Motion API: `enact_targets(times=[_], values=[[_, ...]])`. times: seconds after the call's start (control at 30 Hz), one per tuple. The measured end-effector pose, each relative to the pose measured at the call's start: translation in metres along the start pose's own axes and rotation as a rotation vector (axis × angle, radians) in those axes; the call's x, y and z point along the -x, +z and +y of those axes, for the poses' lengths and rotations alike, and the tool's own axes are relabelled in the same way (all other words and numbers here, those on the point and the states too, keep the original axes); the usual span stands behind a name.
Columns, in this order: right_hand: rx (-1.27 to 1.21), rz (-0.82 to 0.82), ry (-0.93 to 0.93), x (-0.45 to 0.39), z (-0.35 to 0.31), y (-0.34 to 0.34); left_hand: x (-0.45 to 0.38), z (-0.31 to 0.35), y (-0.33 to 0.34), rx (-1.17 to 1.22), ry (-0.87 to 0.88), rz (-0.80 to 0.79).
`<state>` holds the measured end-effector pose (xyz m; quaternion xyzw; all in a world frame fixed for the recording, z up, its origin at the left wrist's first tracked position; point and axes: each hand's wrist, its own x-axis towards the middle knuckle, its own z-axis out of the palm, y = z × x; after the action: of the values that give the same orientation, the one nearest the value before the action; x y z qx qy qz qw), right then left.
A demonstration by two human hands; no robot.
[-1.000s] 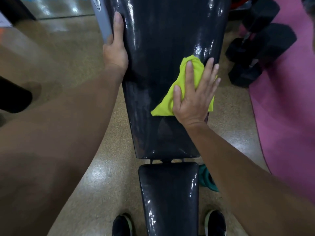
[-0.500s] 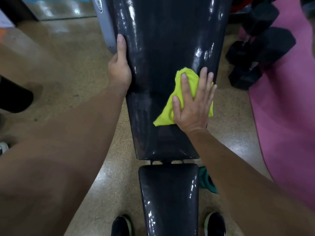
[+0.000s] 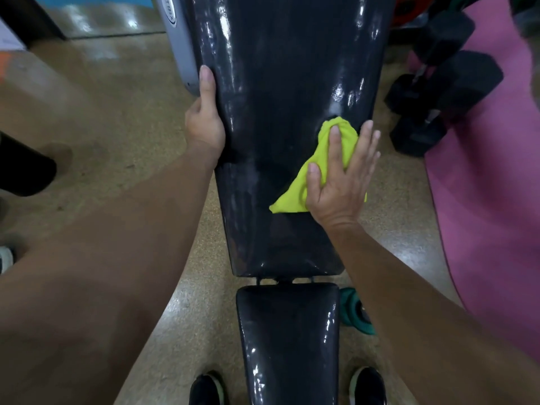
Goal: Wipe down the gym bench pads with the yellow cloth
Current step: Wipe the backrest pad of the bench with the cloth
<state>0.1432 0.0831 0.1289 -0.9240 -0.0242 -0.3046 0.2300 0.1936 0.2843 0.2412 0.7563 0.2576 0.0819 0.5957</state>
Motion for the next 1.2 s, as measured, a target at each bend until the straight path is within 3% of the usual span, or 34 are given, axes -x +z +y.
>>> enact_targets(times=[0.13,0.37,0.57,0.8,1.0,1.2], values=[[-0.035,0.058,0.108,-0.012,-0.018,0.001,-0.004,-0.007,0.000,0.053,0.007,0.005],[0.004,-0.033,-0.106,0.016,0.001,0.003,-0.001,-0.007,-0.004,0.057,0.021,-0.039],[-0.056,-0.010,0.063,0.000,-0.002,-0.003,0.008,-0.027,-0.007,0.108,-0.058,-0.087],[-0.002,-0.036,-0.095,0.020,0.008,0.002,0.011,-0.036,-0.007,0.133,-0.071,-0.086],[-0.027,0.008,0.062,0.013,-0.008,0.003,0.011,-0.045,-0.009,0.138,-0.070,-0.104],[0.051,-0.012,-0.122,0.035,-0.014,0.012,0.007,-0.046,-0.006,0.129,-0.086,-0.082]])
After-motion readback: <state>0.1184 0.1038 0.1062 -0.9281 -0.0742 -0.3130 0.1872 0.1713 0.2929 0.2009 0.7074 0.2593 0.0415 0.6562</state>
